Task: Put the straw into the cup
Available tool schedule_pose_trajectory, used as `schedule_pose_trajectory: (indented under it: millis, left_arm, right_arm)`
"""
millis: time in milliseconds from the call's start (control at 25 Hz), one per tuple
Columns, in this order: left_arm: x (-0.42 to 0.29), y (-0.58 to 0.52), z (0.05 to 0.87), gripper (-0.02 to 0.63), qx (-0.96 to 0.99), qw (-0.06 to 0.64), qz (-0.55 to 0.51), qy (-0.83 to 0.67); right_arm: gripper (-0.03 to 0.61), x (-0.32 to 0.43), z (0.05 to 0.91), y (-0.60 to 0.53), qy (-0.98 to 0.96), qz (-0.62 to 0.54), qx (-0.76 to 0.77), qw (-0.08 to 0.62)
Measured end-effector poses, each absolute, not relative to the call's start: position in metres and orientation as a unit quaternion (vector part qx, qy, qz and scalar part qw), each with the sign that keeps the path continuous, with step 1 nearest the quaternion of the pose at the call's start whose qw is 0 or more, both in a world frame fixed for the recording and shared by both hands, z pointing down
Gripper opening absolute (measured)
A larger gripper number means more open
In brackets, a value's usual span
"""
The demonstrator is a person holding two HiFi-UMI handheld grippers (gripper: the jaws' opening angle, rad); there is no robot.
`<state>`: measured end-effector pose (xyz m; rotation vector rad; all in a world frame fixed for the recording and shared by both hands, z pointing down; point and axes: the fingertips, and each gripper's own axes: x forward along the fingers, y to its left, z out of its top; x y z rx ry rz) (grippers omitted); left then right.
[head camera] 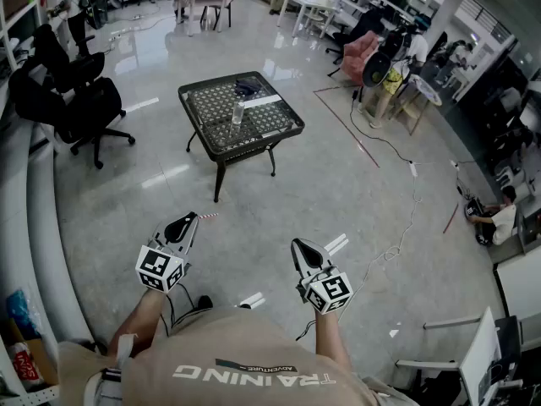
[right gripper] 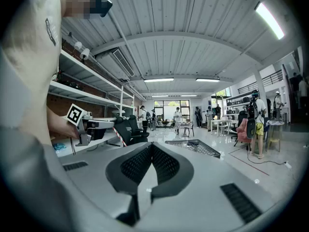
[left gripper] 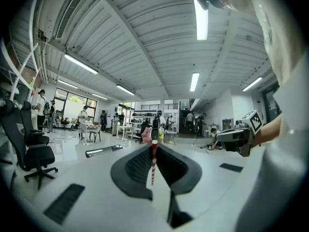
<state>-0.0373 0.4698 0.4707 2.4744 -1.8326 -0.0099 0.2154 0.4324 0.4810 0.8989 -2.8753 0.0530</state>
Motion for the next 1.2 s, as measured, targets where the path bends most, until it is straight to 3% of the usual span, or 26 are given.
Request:
schedule_pose_trajectory:
  millis: [520,1200]
  left_arm:
    - [-0.052,0.461,0.484,0.035,0.805,0.032,-0.001,-0.592]
    - [-0.109,0.448,0.508,0.035,0.795,0.053,-0.002,-0.605]
  right_arm:
    - [0.017,0.204,0.493,0.433,-0.949,0.025,0.302,0.085]
    - [0.018,0.135,0.515,0.411,-0.951,0.047,0.298,0.068]
